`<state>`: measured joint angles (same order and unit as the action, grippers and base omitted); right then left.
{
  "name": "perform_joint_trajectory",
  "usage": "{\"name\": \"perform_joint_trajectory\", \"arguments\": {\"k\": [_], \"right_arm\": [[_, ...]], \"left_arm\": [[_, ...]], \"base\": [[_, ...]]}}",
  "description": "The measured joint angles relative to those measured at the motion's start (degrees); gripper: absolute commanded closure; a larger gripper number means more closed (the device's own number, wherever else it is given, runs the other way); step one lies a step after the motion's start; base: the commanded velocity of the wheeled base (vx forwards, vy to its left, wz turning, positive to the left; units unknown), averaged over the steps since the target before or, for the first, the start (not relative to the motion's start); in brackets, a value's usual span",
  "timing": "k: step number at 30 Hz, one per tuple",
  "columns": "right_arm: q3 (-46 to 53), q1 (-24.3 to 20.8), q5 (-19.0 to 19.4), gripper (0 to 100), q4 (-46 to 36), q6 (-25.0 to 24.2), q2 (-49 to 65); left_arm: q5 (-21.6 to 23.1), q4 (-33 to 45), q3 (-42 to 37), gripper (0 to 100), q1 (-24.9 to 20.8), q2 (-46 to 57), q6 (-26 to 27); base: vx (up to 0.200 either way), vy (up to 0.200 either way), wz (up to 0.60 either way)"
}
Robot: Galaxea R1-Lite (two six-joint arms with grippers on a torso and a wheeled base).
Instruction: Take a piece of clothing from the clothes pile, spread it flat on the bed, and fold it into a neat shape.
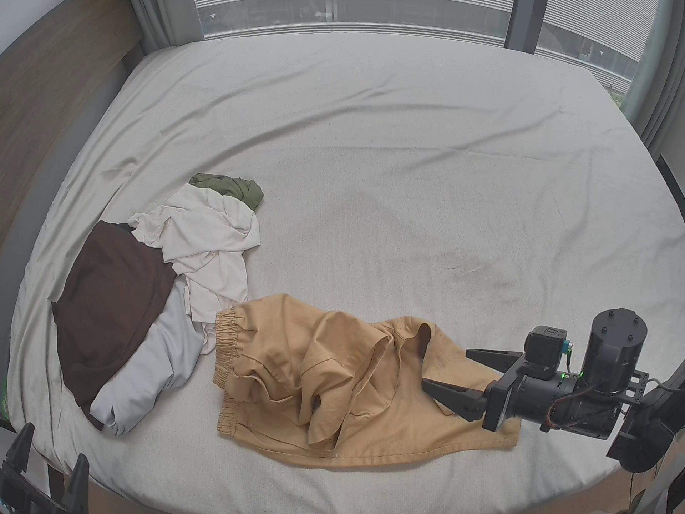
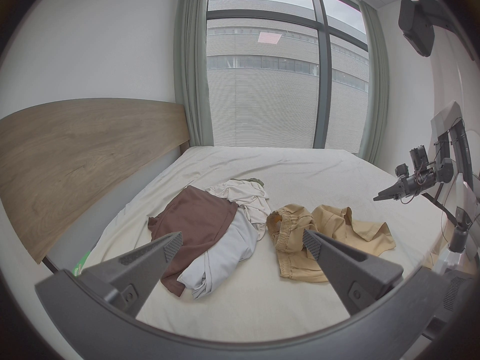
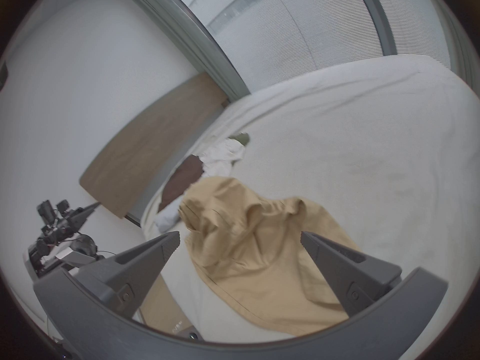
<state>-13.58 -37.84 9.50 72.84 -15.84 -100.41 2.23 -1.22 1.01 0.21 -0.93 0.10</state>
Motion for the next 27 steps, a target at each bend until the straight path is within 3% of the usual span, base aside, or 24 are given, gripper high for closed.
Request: {"name": "perform_joint_trajectory", "arguments": {"k": [7, 11, 13, 17, 22, 27], "right_arm": [[0.35, -0.41, 2.46, 0, 8.36, -1.23, -4.4], [0.57, -0.5, 3.66, 0, 11.92, -1.79, -7.11], [0.66, -0.57, 4.44, 0, 13.1, -2.26, -8.48], [0.49, -0.68, 5.8, 0, 14.4, -3.54, -10.03], [-0.24, -0.83, 6.89, 0, 14.93, -4.99, -11.22], [-1.44, -1.4, 7.19, 0, 14.34, -5.46, -11.82]], "left_arm": [[0.72, -2.66, 8.48, 0, -1.83, -2.54, -1.71], [2.66, -3.05, 14.71, 0, -4.12, -6.23, -6.08], [5.42, -3.23, 16.7, 0, -5.55, -9.11, -11.91], [11.7, -3.75, 17.18, 0, -7.56, -15.08, -17.88], [18.59, -8.66, 17.12, 0, -9.19, -23.99, -19.97], [22.43, -16.21, 17.35, 0, -9.63, -32.94, -20.46]], "base": [[0.0, 0.0, 0.0], [0.0, 0.0, 0.0], [0.0, 0.0, 0.0], [0.0, 0.0, 0.0], [0.0, 0.0, 0.0], [0.0, 0.0, 0.0]]}}
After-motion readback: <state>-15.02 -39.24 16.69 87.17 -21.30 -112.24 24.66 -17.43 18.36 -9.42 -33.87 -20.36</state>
